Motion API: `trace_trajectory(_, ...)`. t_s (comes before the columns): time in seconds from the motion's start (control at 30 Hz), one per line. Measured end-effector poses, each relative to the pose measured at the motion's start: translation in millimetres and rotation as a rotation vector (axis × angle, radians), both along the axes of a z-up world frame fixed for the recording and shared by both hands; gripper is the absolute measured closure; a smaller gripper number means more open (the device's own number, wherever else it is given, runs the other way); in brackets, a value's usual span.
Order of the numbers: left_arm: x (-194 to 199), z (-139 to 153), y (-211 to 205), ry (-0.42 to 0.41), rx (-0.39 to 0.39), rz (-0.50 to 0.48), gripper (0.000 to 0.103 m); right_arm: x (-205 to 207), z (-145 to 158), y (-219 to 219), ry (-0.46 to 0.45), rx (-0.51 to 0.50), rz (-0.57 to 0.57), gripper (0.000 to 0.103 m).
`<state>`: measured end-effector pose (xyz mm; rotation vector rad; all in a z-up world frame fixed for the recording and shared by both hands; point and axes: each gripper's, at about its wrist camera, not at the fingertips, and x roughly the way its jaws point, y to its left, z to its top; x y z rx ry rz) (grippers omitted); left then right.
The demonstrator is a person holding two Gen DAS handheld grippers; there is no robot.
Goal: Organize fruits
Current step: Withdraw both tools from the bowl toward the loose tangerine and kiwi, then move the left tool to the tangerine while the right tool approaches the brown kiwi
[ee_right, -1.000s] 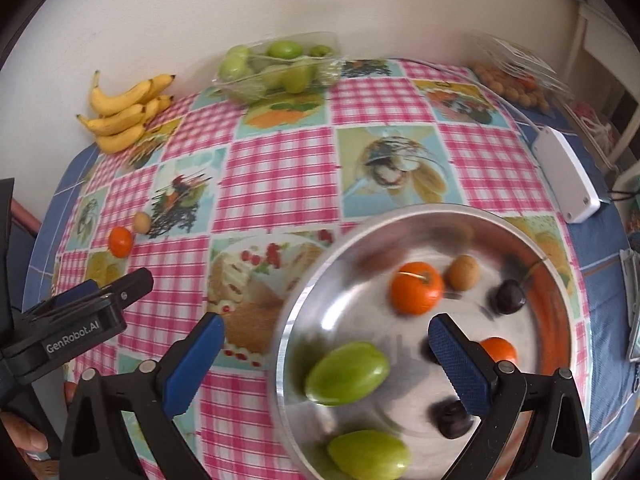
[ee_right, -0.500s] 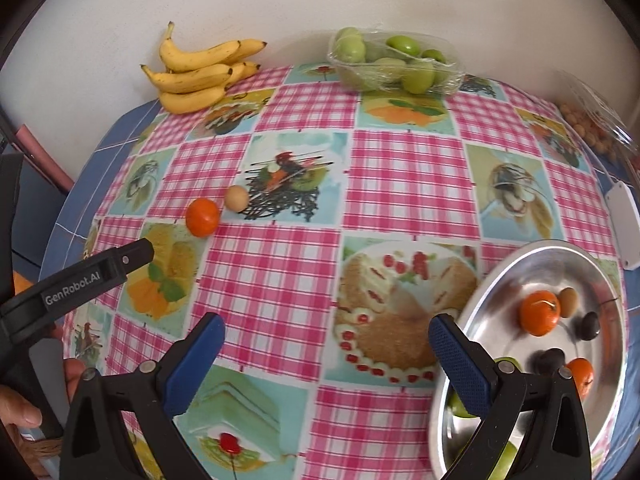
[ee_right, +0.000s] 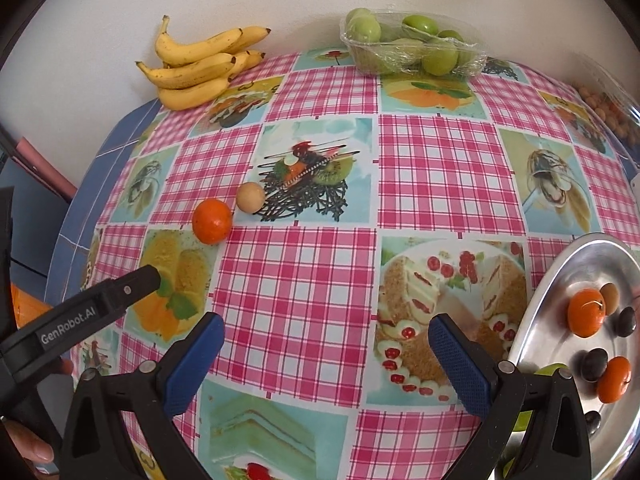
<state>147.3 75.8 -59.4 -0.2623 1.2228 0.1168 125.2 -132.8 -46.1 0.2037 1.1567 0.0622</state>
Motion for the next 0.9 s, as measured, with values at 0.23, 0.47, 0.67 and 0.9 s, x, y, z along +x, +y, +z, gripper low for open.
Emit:
trace_trajectory(0.23, 14, -1, -3, -0.031, -0.026, -0.002, 0.01, 13, 2, -7, -0.011, 0.042, -0.031, 0.0)
trace_trajectory(0.47, 31, 3, -4, -0.069, -0.048, 0.003, 0.01, 30, 0, -17, -0.017, 0.088, -0.076, 0.0)
trace_trajectory(0.67, 44, 0, -3, -0.05, -0.071, 0.004, 0.01, 45, -5, -16, -0.016, 0.105, -0.086, 0.0)
trace_trajectory(0.9, 60, 2, 4, -0.041, -0.066, 0.014, 0.01, 66, -7, -3, -0.027, 0.093, -0.07, 0.004)
